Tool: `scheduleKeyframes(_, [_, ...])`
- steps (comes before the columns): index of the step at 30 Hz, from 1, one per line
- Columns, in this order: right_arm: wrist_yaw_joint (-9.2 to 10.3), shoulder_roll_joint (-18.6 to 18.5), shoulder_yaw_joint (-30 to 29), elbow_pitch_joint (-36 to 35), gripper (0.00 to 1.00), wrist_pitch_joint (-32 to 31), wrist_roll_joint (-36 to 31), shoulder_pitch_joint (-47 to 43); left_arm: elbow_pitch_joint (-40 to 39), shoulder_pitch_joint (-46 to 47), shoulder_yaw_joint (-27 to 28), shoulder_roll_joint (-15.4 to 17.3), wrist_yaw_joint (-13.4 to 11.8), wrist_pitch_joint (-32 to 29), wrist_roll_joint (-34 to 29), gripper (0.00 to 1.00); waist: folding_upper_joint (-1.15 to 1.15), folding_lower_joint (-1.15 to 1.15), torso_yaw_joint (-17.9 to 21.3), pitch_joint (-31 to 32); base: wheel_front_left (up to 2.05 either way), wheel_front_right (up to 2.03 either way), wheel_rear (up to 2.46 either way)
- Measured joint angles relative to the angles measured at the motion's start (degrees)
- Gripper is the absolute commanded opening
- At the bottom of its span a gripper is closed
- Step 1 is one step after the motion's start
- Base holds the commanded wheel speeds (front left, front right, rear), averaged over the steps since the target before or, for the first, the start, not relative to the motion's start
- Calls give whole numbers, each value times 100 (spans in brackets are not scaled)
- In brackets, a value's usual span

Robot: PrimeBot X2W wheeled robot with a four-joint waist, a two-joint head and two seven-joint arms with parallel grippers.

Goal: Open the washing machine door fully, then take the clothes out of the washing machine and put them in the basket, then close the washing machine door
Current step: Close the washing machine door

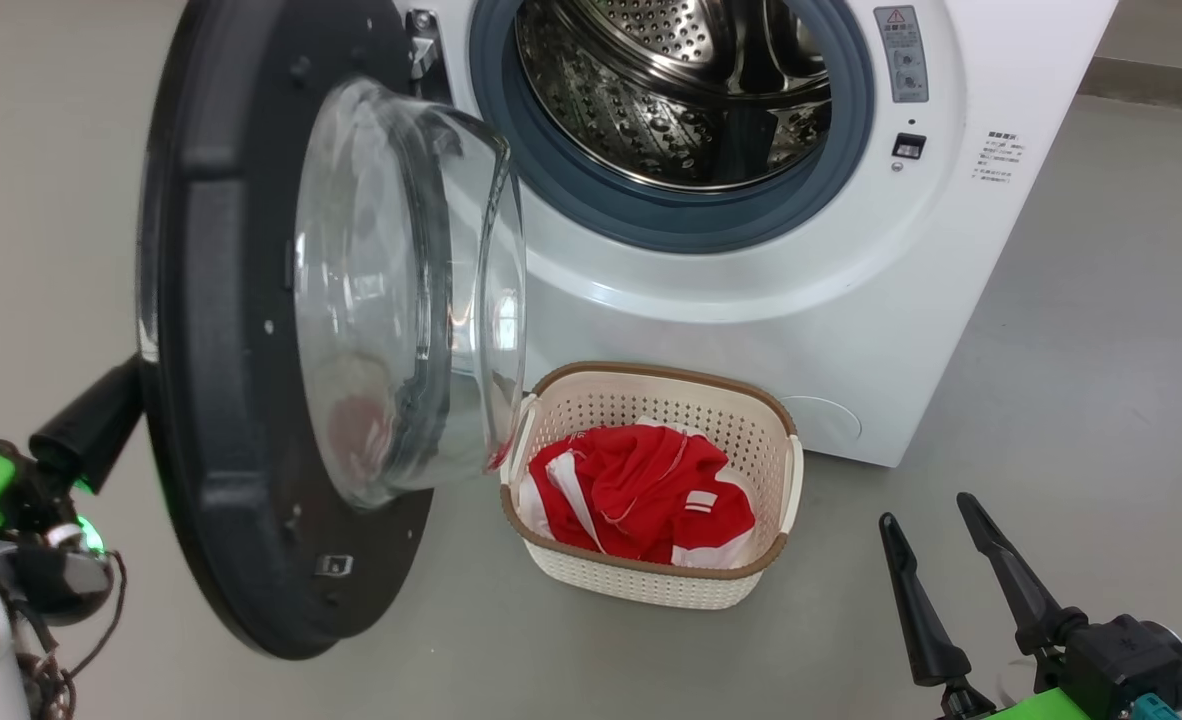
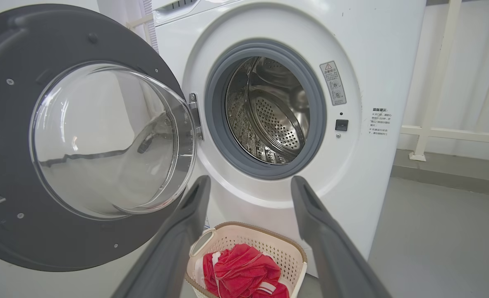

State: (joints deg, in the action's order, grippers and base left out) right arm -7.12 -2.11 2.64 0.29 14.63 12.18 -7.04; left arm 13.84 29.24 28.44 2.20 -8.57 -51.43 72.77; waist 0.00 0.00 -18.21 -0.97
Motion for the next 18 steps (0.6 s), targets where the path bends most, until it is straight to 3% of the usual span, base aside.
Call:
scheduleKeyframes(9, [0, 1, 3, 14, 100, 0, 0, 3, -538, -497, -808, -4, -209, 271, 563, 0, 0, 0, 110, 26, 0, 0, 0])
scheduleKeyframes(18, [0, 0, 7, 20, 100, 0, 1, 3, -667, -798, -1425, -8, -235, 778, 906, 0, 0, 0, 303, 38, 0, 0, 0])
